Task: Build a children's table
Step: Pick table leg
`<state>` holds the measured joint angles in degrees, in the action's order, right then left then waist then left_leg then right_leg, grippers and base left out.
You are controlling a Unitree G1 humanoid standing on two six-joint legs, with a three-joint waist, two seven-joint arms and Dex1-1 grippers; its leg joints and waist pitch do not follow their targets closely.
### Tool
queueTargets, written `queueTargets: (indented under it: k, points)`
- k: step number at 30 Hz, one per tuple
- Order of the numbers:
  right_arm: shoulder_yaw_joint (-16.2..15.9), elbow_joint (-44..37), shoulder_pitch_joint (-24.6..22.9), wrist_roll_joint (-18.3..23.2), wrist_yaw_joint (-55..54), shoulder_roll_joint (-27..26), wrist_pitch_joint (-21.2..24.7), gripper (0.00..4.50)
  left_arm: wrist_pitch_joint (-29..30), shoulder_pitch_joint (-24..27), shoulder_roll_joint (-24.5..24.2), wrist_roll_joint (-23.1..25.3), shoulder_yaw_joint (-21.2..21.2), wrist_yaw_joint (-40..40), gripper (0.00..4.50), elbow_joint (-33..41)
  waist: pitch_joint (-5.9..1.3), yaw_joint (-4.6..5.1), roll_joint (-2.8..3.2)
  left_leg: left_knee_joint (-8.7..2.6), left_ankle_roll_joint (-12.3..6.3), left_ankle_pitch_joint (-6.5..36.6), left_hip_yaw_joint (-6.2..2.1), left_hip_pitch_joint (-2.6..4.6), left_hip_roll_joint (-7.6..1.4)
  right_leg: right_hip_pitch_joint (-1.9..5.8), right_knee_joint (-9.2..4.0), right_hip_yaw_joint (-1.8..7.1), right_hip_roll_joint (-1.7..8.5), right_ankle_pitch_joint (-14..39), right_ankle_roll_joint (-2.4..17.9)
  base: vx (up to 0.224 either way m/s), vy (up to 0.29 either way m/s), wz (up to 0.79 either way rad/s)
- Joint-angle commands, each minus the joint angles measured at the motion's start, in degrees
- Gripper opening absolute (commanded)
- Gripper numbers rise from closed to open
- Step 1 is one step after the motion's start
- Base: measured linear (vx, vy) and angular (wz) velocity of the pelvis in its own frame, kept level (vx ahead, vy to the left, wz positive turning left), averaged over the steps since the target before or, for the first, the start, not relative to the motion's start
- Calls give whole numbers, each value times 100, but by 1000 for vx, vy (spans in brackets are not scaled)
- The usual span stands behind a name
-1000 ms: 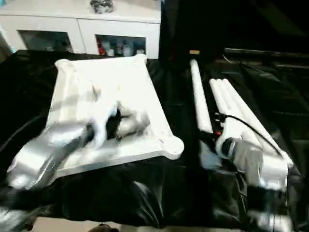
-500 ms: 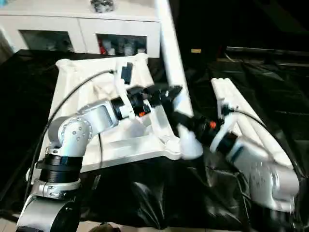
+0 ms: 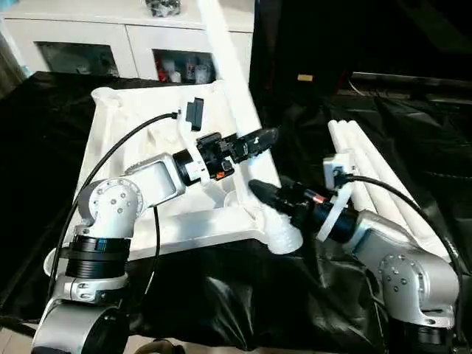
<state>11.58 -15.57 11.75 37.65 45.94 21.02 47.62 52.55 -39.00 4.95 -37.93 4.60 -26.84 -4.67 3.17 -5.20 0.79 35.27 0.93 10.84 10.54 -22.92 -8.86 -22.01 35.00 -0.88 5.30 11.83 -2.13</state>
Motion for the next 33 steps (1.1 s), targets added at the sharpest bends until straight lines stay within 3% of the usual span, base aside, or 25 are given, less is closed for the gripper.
queueTargets:
  k: [1, 5, 9, 18, 22, 23, 24, 33]
  points:
    - [-128, -76, 107, -169, -143, 64, -183, 185, 42, -94, 1, 143, -131, 179, 348, 112, -359, -1, -83, -474, -149, 659, -144, 144, -355, 185, -409, 125, 282, 713, 1358, 0, 0, 0]
    - [-372, -124, 226, -478, -485, 11, -306, 185, -100, -137, 81, 411, -184, 540, 322, 29, -361, 13, -59, -477, -89, 752, -153, 151, -352, 190, -414, 129, 274, 743, 1320, 0, 0, 0]
    - [-603, -219, 371, -706, -799, -116, -407, 185, -287, -230, 191, 646, -119, 1028, 281, -121, -369, 20, -72, -475, -66, 740, -154, 150, -346, 198, -407, 128, 275, 634, 1303, 0, 0, 0]
    - [-859, -266, 527, -821, -941, -177, -501, 185, -509, -169, 136, 715, -136, 991, 226, -73, -369, 14, -69, -472, -125, 679, -149, 145, -348, 196, -388, 128, 264, 463, 1348, 0, 0, 0]
    - [-900, -235, 542, -752, -925, -134, -350, 185, -713, -152, -47, 896, -355, 788, 213, -47, -361, 14, -63, -487, -78, 783, -152, 150, -353, 190, -403, 132, 268, 594, 1297, 0, 0, 0]
    - [-880, -208, 547, -694, -897, -129, -304, 241, -761, -147, -106, 907, -403, 687, 210, -31, -368, 14, -57, -485, -67, 768, -156, 148, -351, 194, -392, 133, 266, 558, 1289, 0, 0, 0]
    - [-850, -167, 554, -651, -859, -122, -290, 255, -822, -143, -167, 883, -440, 526, 207, -3, -370, 16, -44, -486, -70, 742, -158, 149, -347, 191, -395, 131, 260, 508, 1281, 0, 0, 0]
    - [-707, 136, 493, -132, 381, 641, -148, 328, -778, -45, -1138, 281, -1117, -1869, 189, 548, -370, 9, -53, -478, -128, 765, -129, 171, -351, 199, -351, 128, 268, 402, 1476, 0, 0, 0]
